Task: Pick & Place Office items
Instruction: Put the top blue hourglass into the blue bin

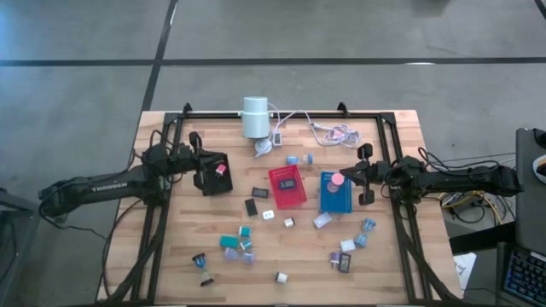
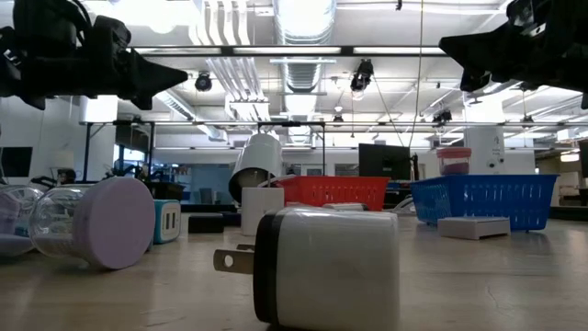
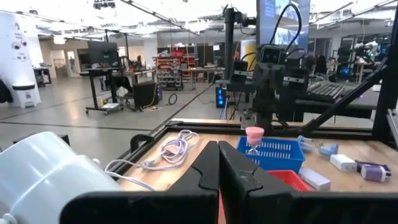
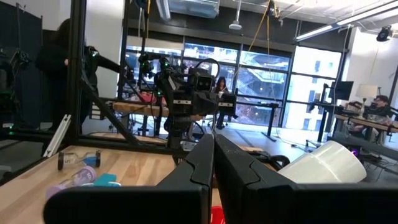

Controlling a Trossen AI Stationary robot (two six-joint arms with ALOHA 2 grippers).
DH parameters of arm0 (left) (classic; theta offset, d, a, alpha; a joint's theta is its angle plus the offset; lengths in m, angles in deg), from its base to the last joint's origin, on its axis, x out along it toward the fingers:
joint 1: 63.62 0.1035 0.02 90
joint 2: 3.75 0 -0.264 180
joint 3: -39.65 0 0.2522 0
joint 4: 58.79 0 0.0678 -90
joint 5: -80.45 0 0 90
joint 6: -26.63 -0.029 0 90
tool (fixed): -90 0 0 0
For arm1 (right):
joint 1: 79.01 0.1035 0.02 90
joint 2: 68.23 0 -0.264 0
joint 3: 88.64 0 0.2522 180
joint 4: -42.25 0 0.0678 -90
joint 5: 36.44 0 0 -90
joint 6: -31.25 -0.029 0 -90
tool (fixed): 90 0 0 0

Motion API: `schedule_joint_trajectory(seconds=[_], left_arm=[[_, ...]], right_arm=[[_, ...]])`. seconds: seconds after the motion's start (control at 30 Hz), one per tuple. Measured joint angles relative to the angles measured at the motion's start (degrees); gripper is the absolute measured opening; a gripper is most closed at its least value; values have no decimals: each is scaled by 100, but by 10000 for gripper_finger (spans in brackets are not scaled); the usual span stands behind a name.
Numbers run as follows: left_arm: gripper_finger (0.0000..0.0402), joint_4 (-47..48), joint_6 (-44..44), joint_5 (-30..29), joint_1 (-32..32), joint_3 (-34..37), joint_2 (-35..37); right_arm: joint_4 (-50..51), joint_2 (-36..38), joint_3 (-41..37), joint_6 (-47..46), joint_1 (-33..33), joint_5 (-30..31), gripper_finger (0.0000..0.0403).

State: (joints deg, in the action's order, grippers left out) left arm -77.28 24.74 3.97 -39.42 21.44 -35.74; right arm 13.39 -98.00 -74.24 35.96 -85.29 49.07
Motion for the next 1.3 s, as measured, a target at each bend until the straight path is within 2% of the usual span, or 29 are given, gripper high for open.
schedule_joint_trajectory(seconds=[0.4,0.67,0.83,0.97,1.1,1.3], left_arm=[[3,-12,23,26,0,0,-4],[3,-31,179,30,0,0,-4],[3,-31,223,44,0,0,-4],[3,-31,324,44,0,0,-4],[3,-31,380,44,0,0,-4],[3,-29,429,44,0,0,-4]], right_arm=[[36,-8,0,-81,0,193,8],[139,-8,58,-206,0,660,8],[1546,-91,775,-361,1,1175,8],[2413,-507,1296,-608,2,1330,8],[2673,-1237,1718,-647,-2,1514,8],[4849,-2579,3398,-642,-156,1517,8]])
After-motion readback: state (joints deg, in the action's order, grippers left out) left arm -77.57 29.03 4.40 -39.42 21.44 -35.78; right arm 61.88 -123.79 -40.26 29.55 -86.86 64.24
